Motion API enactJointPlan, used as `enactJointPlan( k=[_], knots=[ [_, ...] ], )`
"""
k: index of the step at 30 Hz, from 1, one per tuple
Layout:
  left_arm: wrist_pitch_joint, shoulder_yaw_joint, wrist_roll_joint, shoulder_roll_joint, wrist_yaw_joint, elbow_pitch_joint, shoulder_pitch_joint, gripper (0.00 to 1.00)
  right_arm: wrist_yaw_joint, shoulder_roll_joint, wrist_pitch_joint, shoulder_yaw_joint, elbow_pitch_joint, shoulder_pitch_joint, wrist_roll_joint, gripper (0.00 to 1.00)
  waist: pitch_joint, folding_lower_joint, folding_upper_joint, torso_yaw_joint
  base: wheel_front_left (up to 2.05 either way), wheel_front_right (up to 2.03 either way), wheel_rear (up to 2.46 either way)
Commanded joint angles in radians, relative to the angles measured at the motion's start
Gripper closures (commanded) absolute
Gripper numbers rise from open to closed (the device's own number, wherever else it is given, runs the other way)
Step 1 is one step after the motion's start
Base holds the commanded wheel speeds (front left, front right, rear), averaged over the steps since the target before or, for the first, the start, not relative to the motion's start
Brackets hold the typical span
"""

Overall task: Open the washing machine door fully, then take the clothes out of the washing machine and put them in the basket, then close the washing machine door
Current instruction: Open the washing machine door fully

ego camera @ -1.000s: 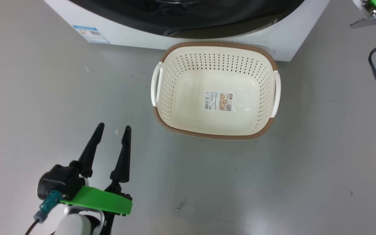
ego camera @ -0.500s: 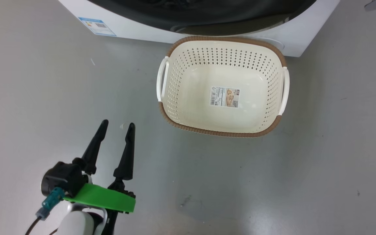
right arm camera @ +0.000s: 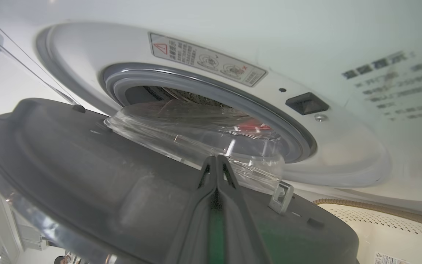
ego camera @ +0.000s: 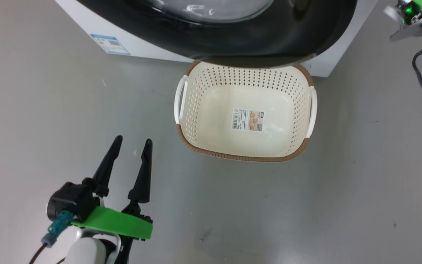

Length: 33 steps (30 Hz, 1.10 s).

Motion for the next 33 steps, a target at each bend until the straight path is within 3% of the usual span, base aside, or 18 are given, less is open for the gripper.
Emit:
enactJointPlan(
  k=[1,33],
  knots=[
    [-0.009,0.030,-0.001,0.019,-0.006,-0.018,0.009,0.00,0.008,0.042,0.014,0.019,-0.043,0.036,0.010,1.00,-0.012,0.0000,0.0000,-0.006,0.00,0.00,0.00],
    [-0.009,0.043,0.027,0.019,-0.006,-0.026,0.086,0.00,0.008,0.120,0.156,0.108,-0.233,0.324,0.072,1.00,-0.144,0.0000,0.0000,-0.025,0.00,0.00,0.00]
  ],
)
